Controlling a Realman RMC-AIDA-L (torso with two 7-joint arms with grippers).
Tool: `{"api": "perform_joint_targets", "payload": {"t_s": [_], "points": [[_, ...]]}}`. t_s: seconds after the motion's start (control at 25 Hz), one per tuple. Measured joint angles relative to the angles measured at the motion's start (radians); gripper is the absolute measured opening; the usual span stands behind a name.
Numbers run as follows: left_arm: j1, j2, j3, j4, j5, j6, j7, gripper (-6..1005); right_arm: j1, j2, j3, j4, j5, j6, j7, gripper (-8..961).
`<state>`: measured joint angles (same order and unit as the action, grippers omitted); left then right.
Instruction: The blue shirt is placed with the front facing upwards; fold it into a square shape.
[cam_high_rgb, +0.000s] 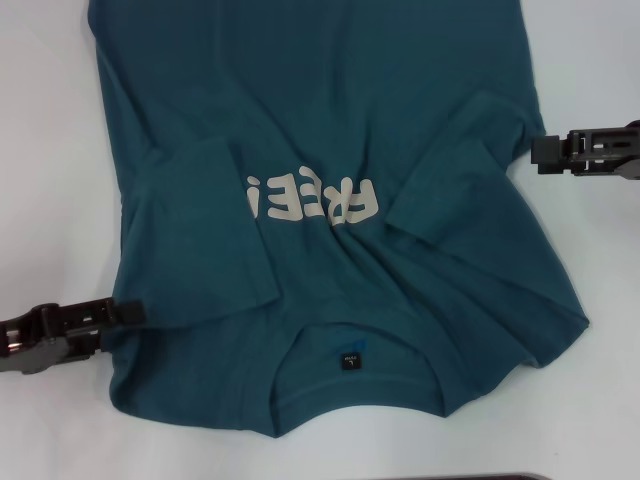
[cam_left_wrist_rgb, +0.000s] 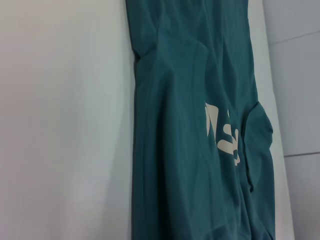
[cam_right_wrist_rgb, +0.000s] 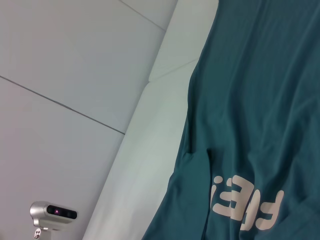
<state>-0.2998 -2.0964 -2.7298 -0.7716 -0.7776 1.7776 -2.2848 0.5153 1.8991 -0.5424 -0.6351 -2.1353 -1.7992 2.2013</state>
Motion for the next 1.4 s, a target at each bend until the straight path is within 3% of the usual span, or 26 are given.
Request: {"api": "perform_joint_targets", "payload": {"t_s": [0.6, 0.96, 1.4], "points": [[0.001, 0.002, 0.011, -0.001, 0.008, -0.016, -0.029, 759, -0.002, -0.001, 0.012, -0.001, 0.000, 0.000, 0.000, 578], [0.010, -0.020, 0.026, -0.048, 0.030, -0.026, -0.063, 749, -0.003, -0.005, 0.017, 0.000, 0.000, -0.002, 0.002, 573], [0.005, -0.019, 0.025, -0.044, 0.032, -0.025, -0.067, 303, -0.003, -0.006, 0.023, 0.000, -0.001, -0.002, 0.003, 567]]}}
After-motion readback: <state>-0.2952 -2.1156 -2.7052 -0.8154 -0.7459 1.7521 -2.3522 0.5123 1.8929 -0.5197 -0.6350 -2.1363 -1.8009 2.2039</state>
